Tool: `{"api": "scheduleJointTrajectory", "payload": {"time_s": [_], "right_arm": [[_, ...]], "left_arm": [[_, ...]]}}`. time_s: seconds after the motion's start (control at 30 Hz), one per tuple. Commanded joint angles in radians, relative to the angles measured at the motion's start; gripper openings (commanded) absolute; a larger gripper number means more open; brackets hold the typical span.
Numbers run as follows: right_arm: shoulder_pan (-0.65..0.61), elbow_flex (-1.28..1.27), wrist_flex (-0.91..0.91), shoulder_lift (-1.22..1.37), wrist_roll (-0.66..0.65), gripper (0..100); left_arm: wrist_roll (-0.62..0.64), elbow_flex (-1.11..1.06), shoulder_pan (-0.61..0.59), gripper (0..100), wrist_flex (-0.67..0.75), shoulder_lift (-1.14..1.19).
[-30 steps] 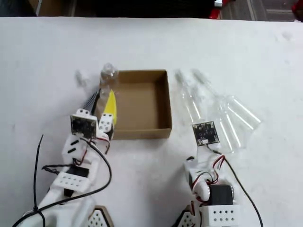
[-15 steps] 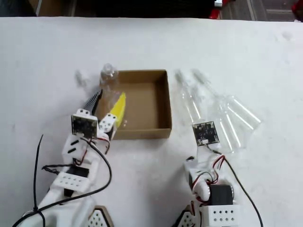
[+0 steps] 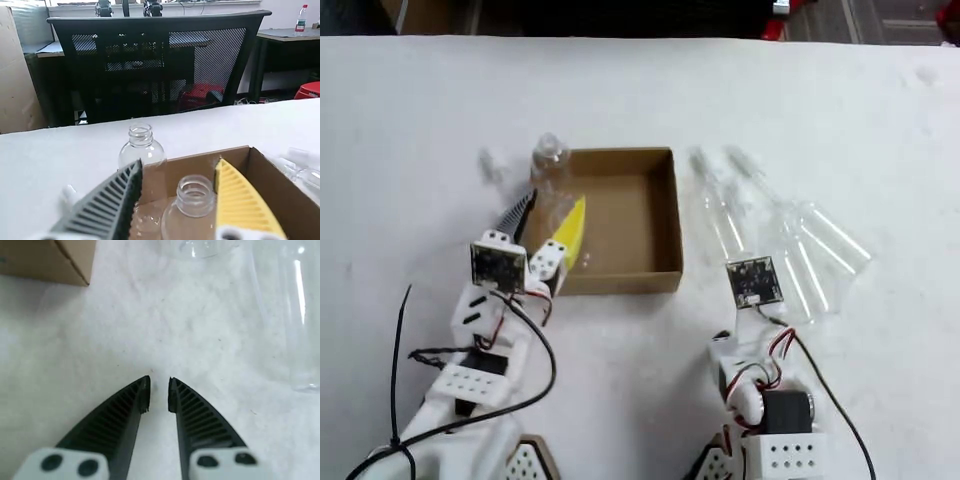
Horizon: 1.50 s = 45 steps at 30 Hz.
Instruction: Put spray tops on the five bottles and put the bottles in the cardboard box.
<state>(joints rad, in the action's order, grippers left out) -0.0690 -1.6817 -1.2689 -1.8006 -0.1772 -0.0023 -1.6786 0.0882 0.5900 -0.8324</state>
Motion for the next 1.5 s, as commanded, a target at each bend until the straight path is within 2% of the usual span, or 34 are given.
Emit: {"api": "scheduleJointTrajectory", "payload": {"time_s": [0.0,0.4,0.47,0.6,0.73,0.9,1.13,1.47], "right_arm": [[-0.001,-0.009,-0.004,-0.001,0.005,4.5],[-0.002,-0.009,-0.004,-0.001,0.005,4.5],[-0.002,-0.009,-0.004,-0.001,0.005,4.5],[-0.002,-0.009,-0.004,-0.001,0.005,4.5],[-0.002,-0.009,-0.004,-0.001,0.005,4.5],[-0.001,-0.009,-0.004,-0.001,0.005,4.5],[-0.001,-0.009,-0.004,-0.001,0.005,4.5],[-0.001,-0.009,-0.004,-0.001,0.005,4.5]], "left_arm": [[-0.008,0.000,0.024,21,-0.046,-0.025],[-0.006,0.000,0.088,21,-0.048,-0.027],[-0.006,0.000,0.091,17,-0.048,-0.027],[-0.008,0.000,0.088,2,-0.048,-0.027],[-0.008,0.000,0.085,7,-0.048,-0.027],[-0.014,0.002,0.079,7,-0.046,-0.027],[-0.014,0.000,0.010,7,-0.025,-0.027],[-0.014,0.000,0.007,7,-0.069,-0.027]]}}
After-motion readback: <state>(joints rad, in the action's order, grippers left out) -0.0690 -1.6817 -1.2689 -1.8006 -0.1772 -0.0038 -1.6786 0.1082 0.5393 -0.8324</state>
